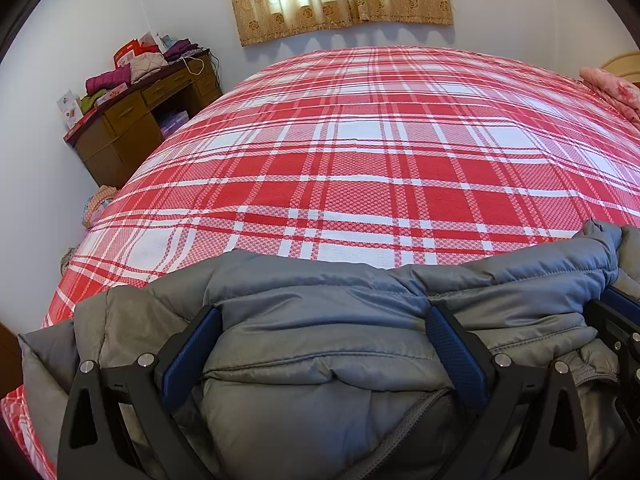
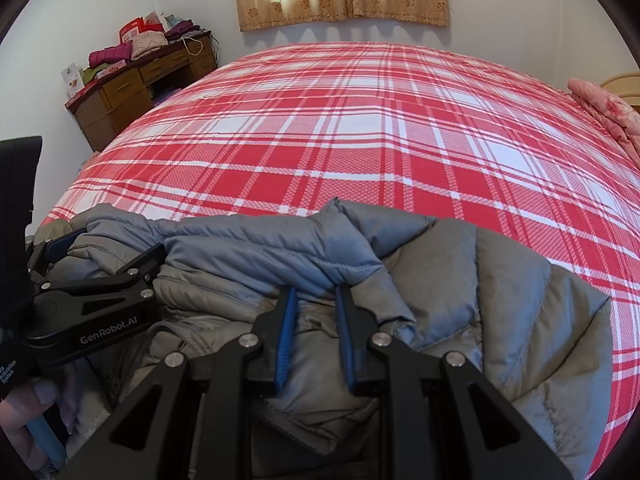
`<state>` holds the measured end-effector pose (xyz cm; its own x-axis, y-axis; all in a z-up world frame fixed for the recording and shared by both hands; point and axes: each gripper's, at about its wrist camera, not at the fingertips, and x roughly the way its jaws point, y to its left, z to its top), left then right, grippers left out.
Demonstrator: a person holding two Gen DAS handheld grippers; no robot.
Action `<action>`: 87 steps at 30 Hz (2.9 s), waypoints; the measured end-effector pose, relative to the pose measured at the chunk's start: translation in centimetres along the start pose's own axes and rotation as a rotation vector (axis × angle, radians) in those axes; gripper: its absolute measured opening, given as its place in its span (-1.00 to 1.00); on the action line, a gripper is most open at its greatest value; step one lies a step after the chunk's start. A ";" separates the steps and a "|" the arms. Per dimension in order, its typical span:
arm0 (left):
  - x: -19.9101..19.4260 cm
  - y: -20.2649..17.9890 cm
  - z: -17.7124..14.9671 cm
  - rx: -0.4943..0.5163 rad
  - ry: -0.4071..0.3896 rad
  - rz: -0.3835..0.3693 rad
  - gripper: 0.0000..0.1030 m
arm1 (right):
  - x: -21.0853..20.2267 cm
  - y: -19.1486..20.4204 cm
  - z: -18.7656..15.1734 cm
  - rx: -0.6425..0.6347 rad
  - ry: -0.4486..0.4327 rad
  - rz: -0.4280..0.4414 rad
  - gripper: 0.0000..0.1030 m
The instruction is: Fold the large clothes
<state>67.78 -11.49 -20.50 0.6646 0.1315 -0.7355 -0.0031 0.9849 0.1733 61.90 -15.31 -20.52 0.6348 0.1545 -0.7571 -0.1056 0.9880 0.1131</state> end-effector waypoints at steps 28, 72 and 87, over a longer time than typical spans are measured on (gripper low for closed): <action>-24.4 13.3 -17.9 0.086 -0.134 -0.088 0.98 | -21.1 -11.5 -17.0 0.079 0.098 0.060 0.52; -31.4 19.3 -41.5 -0.146 0.069 -0.178 0.98 | -32.5 -6.1 -38.4 0.137 -0.023 0.045 -0.02; -43.3 18.7 -39.4 -0.003 -0.233 -0.417 -0.83 | -42.8 -5.2 -35.2 0.127 -0.295 0.193 -0.80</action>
<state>9.51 5.65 -11.20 0.7594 -0.3037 -0.5754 0.2976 0.9486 -0.1079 8.29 -27.33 -11.36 0.8079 0.3154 -0.4978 -0.1609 0.9307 0.3286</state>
